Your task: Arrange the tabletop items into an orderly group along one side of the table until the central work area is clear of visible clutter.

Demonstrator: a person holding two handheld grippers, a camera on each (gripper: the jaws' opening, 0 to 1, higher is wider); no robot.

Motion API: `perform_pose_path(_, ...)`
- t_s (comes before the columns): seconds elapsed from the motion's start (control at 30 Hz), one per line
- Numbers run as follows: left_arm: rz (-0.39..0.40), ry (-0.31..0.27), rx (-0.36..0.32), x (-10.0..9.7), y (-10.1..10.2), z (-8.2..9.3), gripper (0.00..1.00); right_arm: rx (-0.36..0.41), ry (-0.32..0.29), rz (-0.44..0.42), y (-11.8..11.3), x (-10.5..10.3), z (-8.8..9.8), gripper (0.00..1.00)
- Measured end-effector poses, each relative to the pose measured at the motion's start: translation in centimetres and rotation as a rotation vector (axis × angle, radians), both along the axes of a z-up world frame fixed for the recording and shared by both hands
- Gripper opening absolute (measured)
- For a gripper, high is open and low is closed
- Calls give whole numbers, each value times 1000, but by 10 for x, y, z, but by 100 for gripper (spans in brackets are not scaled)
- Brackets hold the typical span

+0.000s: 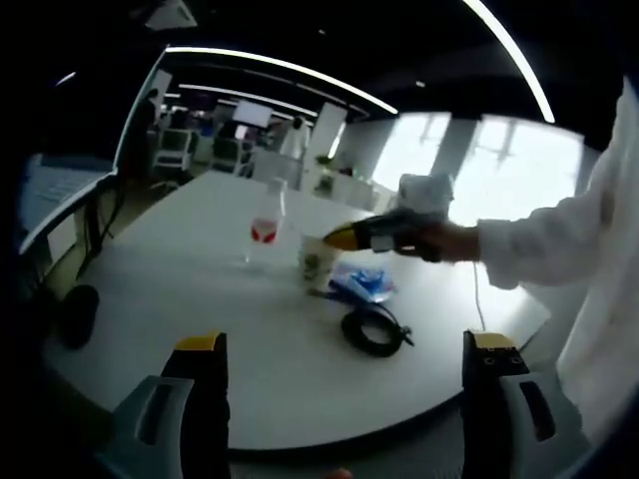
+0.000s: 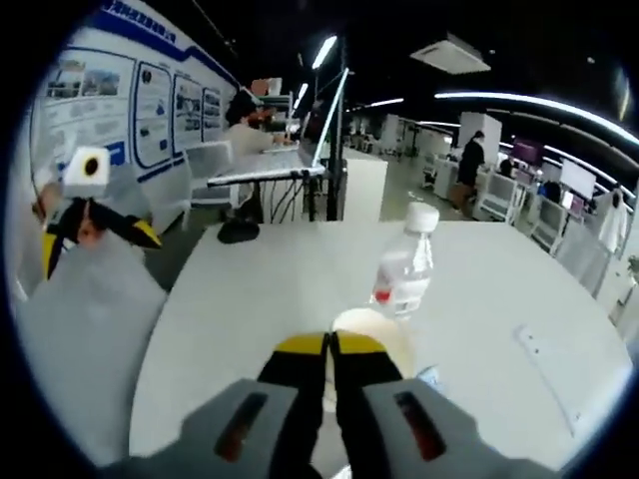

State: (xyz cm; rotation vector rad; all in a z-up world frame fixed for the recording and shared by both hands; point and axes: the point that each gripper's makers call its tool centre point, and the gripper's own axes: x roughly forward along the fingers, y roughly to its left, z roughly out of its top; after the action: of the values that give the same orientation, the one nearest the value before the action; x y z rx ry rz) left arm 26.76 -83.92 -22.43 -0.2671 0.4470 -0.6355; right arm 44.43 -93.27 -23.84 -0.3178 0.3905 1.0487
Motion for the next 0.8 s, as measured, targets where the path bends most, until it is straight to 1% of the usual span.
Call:
perform_pose_path(0.17,-5,-8,35,0,0,-2,96,-5,-64,-19,2,15,6,0)
perform_pose_path(0.27,-10,-6,32,0,0,-3,96,-1,-56,-44,2,25,5,0)
perform_pose_path(0.3,-12,-5,29,0,0,-3,96,1,-61,-52,3,27,5,0)
perform_pose_path(0.43,-11,1,28,0,0,-4,96,-17,-78,-66,4,37,2,0)
perform_pose_path(0.7,-1,13,22,1,2,-6,96,-44,-77,-120,0,56,-11,0)
perform_pose_path(0.8,2,15,20,2,3,-6,96,-47,-82,-126,-1,61,-13,0)
